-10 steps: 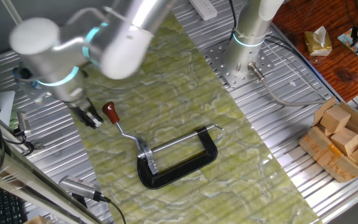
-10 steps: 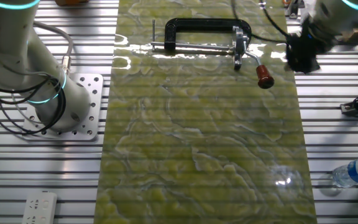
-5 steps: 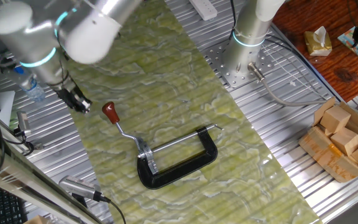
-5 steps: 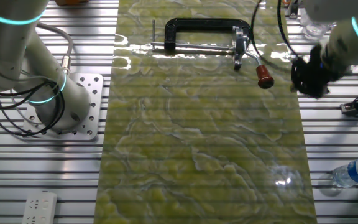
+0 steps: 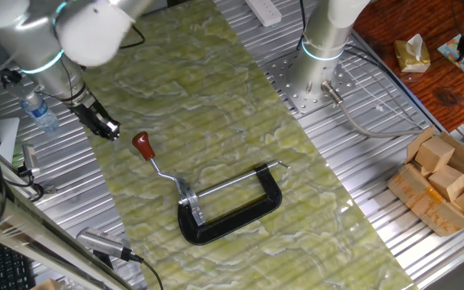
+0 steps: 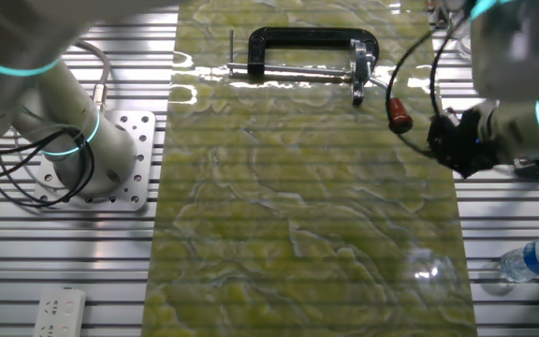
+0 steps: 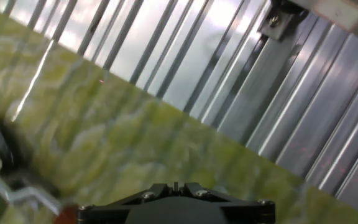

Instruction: Pull up the lever

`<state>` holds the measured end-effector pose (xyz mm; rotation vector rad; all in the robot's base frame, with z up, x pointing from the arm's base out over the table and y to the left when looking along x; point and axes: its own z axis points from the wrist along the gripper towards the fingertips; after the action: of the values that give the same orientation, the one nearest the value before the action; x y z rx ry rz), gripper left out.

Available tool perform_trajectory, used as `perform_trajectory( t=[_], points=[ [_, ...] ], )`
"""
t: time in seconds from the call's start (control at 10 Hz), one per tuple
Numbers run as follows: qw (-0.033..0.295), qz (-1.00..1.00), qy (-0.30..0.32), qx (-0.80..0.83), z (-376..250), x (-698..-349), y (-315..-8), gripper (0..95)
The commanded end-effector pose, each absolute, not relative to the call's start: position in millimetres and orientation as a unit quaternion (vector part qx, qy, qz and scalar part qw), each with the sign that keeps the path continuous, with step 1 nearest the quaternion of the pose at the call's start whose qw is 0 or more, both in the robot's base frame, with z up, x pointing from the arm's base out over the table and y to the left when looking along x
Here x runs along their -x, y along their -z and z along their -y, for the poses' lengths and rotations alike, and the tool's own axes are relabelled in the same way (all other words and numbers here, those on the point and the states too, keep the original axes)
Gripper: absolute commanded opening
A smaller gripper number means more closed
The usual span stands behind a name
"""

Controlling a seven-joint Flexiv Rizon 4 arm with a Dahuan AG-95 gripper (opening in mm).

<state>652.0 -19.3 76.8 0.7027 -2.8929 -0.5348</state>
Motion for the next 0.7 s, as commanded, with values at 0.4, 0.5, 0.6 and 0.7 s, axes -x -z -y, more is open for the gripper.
perform_trajectory(
  t=[0.4,0.5,0.6,0.7],
  points=[
    [0.095,0.951,0.268,-0.123,7.4,-616.0,-58.4,0.0],
    [0.098,0.95,0.271,-0.117,4.5,-611.3,-58.5,0.0],
    [0.099,0.95,0.272,-0.114,2.2,-608.9,-59.8,0.0],
    [0.103,0.95,0.275,-0.108,-0.1,-606.7,-62.9,0.0]
  ],
)
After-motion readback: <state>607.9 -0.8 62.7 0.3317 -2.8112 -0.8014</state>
